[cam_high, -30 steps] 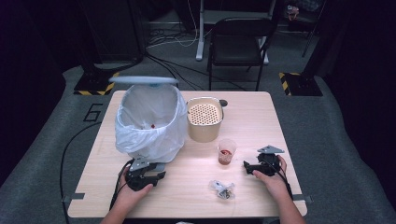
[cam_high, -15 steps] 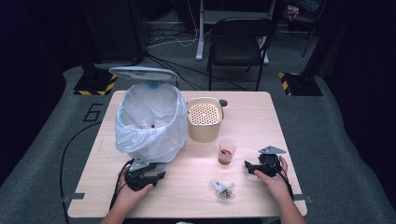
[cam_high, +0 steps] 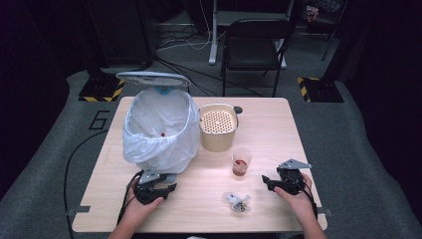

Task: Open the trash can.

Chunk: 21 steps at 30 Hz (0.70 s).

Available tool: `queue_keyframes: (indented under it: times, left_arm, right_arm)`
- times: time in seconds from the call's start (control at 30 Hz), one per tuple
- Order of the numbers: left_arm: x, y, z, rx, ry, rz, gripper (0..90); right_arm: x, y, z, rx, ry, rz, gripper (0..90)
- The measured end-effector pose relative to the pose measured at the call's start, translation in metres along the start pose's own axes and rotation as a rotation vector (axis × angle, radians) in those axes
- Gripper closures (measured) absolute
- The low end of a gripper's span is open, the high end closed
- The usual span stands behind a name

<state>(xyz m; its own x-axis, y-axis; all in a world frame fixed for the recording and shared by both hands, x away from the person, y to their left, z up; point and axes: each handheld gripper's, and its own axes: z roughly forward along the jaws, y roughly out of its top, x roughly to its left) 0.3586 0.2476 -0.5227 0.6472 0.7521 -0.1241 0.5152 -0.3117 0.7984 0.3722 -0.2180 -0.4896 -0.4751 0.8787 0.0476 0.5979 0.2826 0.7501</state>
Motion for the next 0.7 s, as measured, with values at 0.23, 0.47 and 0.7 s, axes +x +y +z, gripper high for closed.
queue_keyframes:
  times: [0.23,0.47,0.7]
  left_arm:
    - [0.000,0.000,0.000,-0.006,-0.001,-0.003,42.8]
    - [0.001,0.000,0.000,-0.004,-0.007,-0.011,42.9]
    - [-0.001,0.000,0.000,-0.001,0.004,-0.002,42.8]
  right_arm:
    - [0.032,0.001,-0.017,-0.048,0.070,-0.083,31.7]
    - [0.052,0.001,-0.016,-0.033,0.140,-0.146,30.3]
    - [0.063,0.002,-0.010,-0.031,0.149,-0.180,30.6]
